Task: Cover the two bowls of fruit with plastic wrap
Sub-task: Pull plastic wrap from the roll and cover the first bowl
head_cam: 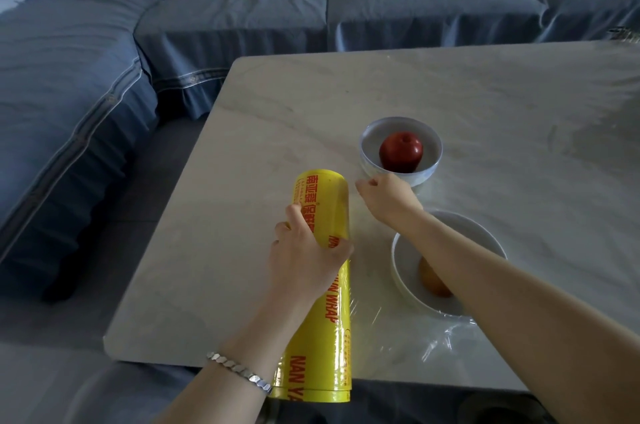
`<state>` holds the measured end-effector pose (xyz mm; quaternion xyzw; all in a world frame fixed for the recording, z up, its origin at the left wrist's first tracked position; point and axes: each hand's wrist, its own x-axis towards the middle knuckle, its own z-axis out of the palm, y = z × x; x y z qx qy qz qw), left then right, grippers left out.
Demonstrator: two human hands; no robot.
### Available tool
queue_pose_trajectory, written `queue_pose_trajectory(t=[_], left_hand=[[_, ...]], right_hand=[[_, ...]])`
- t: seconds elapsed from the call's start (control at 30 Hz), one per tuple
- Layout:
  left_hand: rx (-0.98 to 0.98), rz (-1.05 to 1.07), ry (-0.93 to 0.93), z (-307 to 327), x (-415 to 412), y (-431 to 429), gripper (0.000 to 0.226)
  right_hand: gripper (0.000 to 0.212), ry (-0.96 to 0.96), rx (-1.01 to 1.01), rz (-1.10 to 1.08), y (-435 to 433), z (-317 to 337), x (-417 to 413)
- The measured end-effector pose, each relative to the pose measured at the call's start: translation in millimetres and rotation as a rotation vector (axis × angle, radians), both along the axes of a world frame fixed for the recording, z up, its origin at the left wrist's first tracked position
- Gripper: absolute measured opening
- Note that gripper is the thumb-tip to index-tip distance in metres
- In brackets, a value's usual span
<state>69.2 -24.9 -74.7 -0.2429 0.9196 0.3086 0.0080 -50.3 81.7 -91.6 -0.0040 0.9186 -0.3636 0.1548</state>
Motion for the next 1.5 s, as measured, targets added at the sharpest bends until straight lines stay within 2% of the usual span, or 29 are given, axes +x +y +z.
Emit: queue_pose_trajectory(t=[0.1,0.17,0.23,0.27,0.3,0.37,0.47,0.5,0.53,0.57,0.63,0.77,0.9,1.13,1.27,1.33,1.43,1.5], left_hand=[[0.015,0.014,-0.015,0,0,3,0.080],[0.025,0.020,-0.020,1,0,3,0.079],[0.057,0.033,-0.021,1,1,0,0.076],[0.079,0.043,-0.022,2,2,-2,0.075],[0.087,0.048,-0.025,2,2,-2,0.075],[0.058,0.045,-0.028,2,1,1,0.077],[-0.001,0.036,-0.022,2,0,8,0.077],[-0.006,0.032,-0.019,2,0,8,0.077],[-0.002,0.028,-0.017,3,1,6,0.078],[0.011,0.028,-0.018,3,1,4,0.078],[0.041,0.031,-0.018,4,2,1,0.078],[0.060,0.024,-0.013,5,1,-1,0.078],[0.055,0.017,-0.017,5,1,-1,0.079],[0.029,0.024,-0.029,5,0,2,0.080],[0.040,0.040,-0.024,4,1,0,0.079],[0.042,0.037,-0.018,4,2,-1,0.077],[0.037,0.020,-0.014,3,2,-2,0.073],[0.034,0.015,-0.014,3,3,-2,0.071]], right_hand=[[0.026,-0.062,-0.170,-0.166,0,2,-7],[0.031,-0.096,-0.330,-0.290,2,5,-9],[0.041,-0.113,-0.511,-0.515,10,19,-12],[0.045,-0.094,-0.538,-0.572,16,25,-15],[0.045,-0.060,-0.494,-0.541,23,30,-16],[0.038,0.028,-0.319,-0.273,33,37,-12],[0.021,0.068,-0.049,0.354,34,28,12],[0.032,0.052,0.079,0.514,32,24,21],[0.044,0.043,0.203,0.620,29,21,27],[0.047,0.043,0.291,0.676,27,19,32],[0.036,0.075,0.325,0.713,23,22,40],[0.022,0.129,0.239,0.671,22,27,48],[0.038,0.186,0.266,0.621,20,25,52],[0.039,0.320,0.283,0.504,12,9,56],[0.031,0.234,0.219,0.410,9,11,51],[0.007,0.149,0.165,0.373,7,13,48],[0.025,0.049,0.061,0.264,2,12,37],[0.020,-0.002,-0.013,0.179,0,14,30]])
